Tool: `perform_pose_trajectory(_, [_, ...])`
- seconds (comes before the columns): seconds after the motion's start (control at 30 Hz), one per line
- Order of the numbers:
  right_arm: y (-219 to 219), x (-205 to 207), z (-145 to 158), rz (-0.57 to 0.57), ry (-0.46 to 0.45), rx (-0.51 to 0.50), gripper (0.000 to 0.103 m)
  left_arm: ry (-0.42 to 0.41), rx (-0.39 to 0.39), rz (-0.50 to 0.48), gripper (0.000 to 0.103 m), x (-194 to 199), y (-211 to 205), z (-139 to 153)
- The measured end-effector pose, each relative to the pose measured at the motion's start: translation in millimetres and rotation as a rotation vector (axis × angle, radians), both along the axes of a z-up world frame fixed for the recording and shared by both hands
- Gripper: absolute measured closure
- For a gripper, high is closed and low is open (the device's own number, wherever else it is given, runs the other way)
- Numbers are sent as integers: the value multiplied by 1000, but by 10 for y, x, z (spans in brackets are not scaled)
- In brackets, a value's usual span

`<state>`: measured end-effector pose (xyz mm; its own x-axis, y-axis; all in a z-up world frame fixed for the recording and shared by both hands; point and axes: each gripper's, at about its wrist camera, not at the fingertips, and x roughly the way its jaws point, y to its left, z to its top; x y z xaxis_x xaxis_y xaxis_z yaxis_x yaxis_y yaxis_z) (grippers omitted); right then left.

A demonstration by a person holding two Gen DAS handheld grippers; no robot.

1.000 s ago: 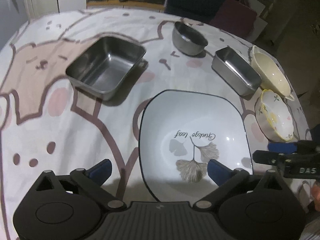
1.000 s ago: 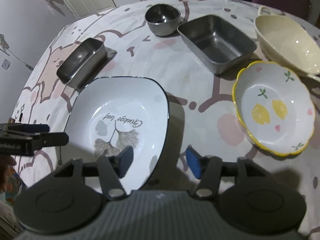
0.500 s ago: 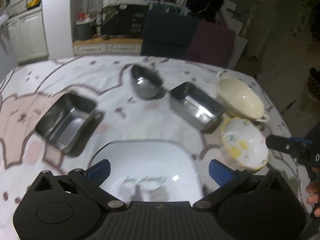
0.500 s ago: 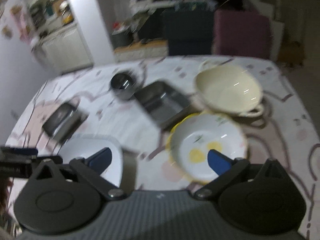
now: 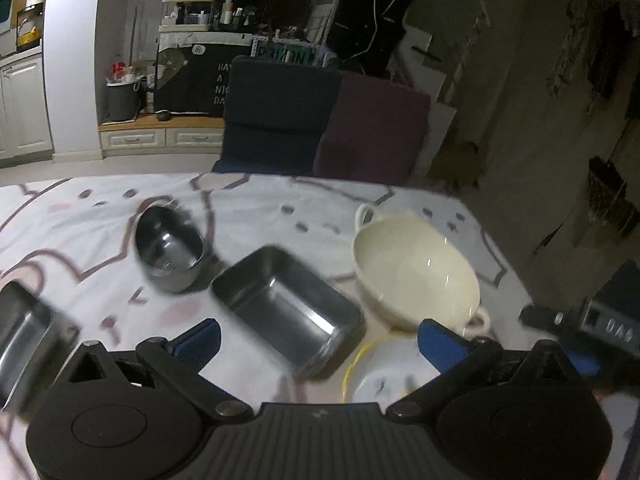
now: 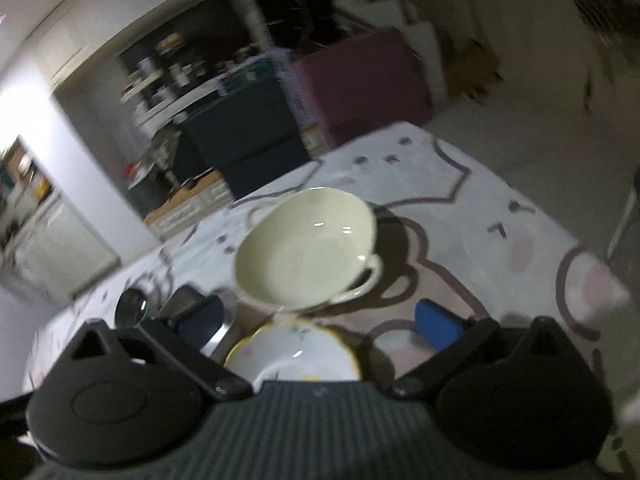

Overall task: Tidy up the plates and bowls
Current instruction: 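Move both tools to the handles of the cream bowl, then close the left tool on one bowl handle while the right tool grips the other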

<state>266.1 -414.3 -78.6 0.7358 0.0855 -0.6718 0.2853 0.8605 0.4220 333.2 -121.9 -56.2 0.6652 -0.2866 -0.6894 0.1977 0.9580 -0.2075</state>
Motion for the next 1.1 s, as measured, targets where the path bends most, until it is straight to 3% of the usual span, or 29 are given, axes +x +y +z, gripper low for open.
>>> perform_pose_trajectory(0.1, [-224, 165, -223, -52, 38, 127, 2, -32, 12, 2, 0, 241, -102, -15])
perform_pose_trajectory(0.17, [-309, 264, -348, -83, 51, 187, 9, -55, 11, 11, 0, 376, -159, -13])
perform_pose_trajectory(0.37, [-424, 472, -773, -147, 155, 411, 46, -108, 38, 0, 0, 729, -332, -45])
perform_pose_trajectory(0.5, [-432, 602, -863, -170, 159, 401, 82, -101, 52, -42, 0, 939, -441, -138])
perform_pose_trajectory(0.63, [-502, 625, -879, -201, 160, 434, 85, -113, 60, -107, 0, 1077, -555, -242])
perform_pose_trajectory(0.73, [-601, 623, -874, -227, 136, 415, 87, -100, 10, -176, 0, 1187, -579, -330])
perform_pose_trajectory(0.83, [-717, 618, -844, -254, 106, 387, 89, -52, -27, -184, 3, 1335, -603, -436])
perform_pose_trajectory(1.0, [-844, 745, -839, -259, 60, 298, 90, 23, -20, -221, 28, 1540, -691, -593])
perform_pose_trajectory(1.1, [-883, 820, -840, -242, 52, 290, 90, 58, -35, -230, 37, 1633, -727, -660])
